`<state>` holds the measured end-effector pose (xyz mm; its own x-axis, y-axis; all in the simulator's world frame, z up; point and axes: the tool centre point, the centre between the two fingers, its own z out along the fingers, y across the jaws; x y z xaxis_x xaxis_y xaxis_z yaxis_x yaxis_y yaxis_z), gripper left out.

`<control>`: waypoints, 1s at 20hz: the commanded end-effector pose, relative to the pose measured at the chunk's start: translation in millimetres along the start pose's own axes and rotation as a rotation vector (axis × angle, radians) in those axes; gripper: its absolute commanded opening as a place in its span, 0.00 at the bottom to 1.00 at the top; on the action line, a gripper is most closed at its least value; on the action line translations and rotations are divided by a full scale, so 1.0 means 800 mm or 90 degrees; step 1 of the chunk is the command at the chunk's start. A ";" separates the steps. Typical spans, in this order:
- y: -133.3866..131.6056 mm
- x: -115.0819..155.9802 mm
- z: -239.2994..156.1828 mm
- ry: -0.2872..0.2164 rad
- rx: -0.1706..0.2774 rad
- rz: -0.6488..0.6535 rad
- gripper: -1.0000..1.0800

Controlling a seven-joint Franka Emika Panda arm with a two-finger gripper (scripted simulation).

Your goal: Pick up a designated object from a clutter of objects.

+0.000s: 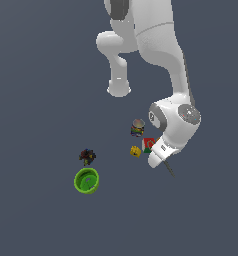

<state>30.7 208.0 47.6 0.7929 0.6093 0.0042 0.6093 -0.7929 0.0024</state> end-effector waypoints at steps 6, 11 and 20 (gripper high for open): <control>-0.001 0.000 0.000 0.000 0.000 -0.001 0.00; 0.002 -0.004 -0.011 0.000 0.000 -0.001 0.00; 0.020 -0.026 -0.067 0.000 0.000 -0.001 0.00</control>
<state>24.6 187.6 90.8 0.7916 0.6110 0.0028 0.6110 -0.7917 0.0018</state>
